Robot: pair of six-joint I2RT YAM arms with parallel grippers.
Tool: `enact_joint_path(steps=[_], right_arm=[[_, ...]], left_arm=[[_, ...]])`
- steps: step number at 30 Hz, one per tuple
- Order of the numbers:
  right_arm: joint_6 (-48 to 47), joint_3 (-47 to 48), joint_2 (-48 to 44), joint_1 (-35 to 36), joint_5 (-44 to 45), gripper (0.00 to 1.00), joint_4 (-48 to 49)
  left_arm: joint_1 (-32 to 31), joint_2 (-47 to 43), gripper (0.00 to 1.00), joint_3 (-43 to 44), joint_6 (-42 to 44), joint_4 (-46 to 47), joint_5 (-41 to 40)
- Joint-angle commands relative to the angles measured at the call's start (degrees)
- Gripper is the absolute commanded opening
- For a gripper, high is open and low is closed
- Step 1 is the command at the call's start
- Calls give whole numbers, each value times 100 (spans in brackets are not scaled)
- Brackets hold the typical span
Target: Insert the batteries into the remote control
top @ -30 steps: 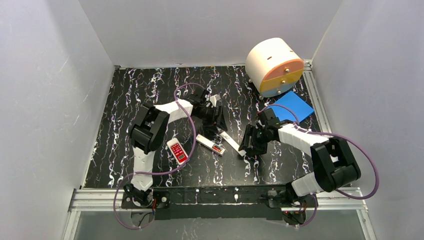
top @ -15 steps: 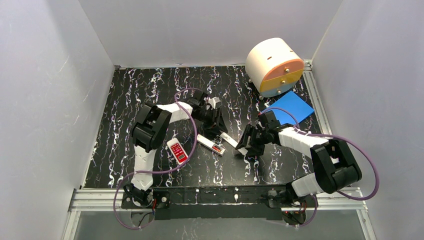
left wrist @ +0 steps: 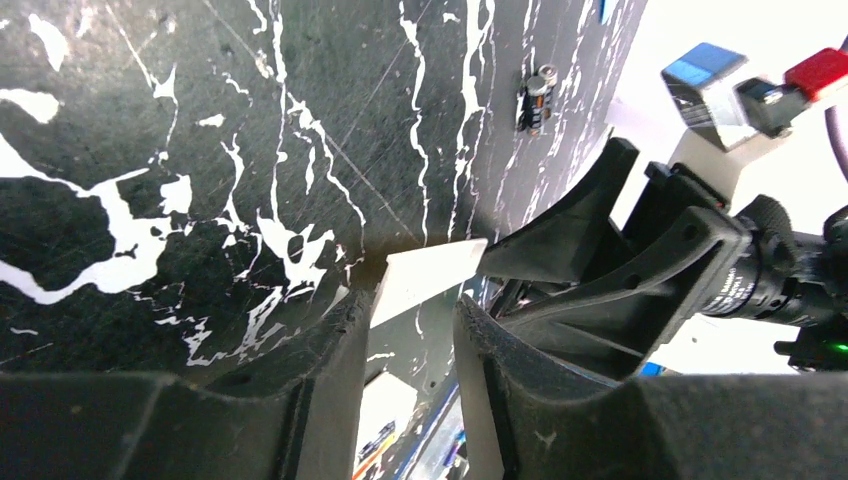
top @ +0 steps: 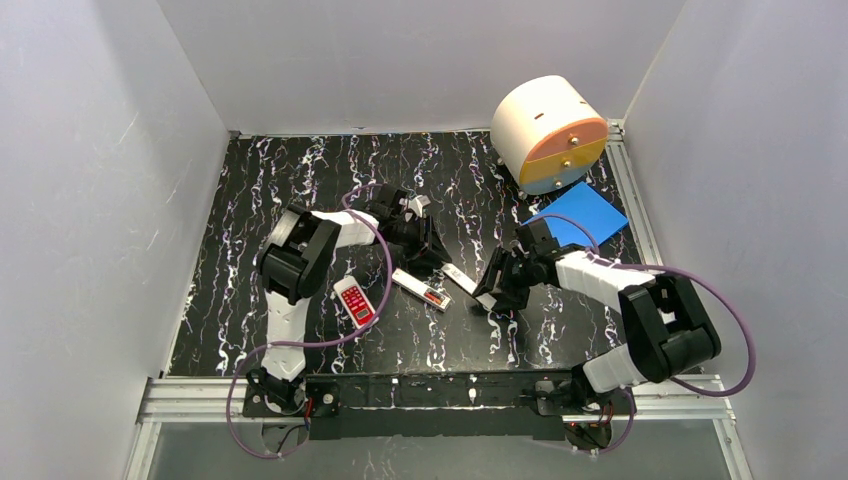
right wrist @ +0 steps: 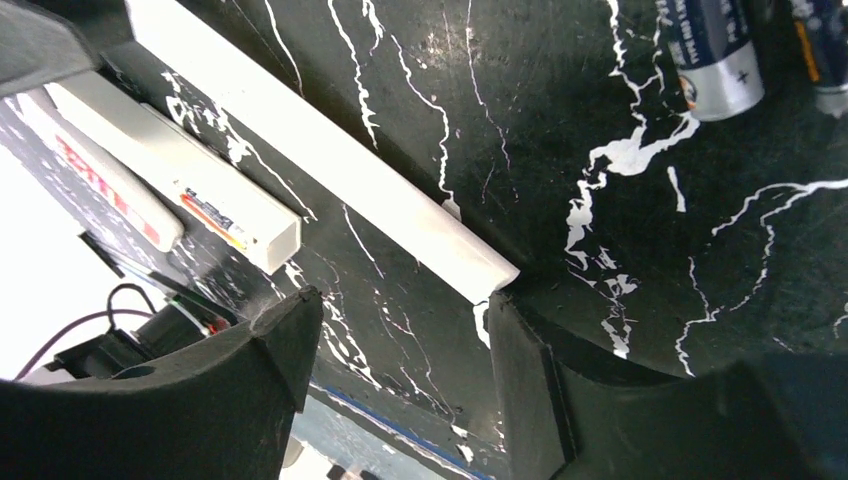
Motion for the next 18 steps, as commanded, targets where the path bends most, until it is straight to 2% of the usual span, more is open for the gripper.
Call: enact_joint_path(steps=[1, 9, 13, 18], right_arm=[[-831, 344, 458, -17, 609, 69, -159], [-1911, 760, 853, -13, 1102, 64, -1018], [-2352, 889, 921, -15, 1255, 60, -1066], [-2735, 905, 887, -3, 1260, 59, -934]], left_arm=[[-162, -469, 33, -60, -451, 125, 429], [-164, -515, 32, -74, -261, 133, 622], [-162, -506, 32, -50, -243, 134, 656], [-162, -429, 30, 56, -347, 125, 801]])
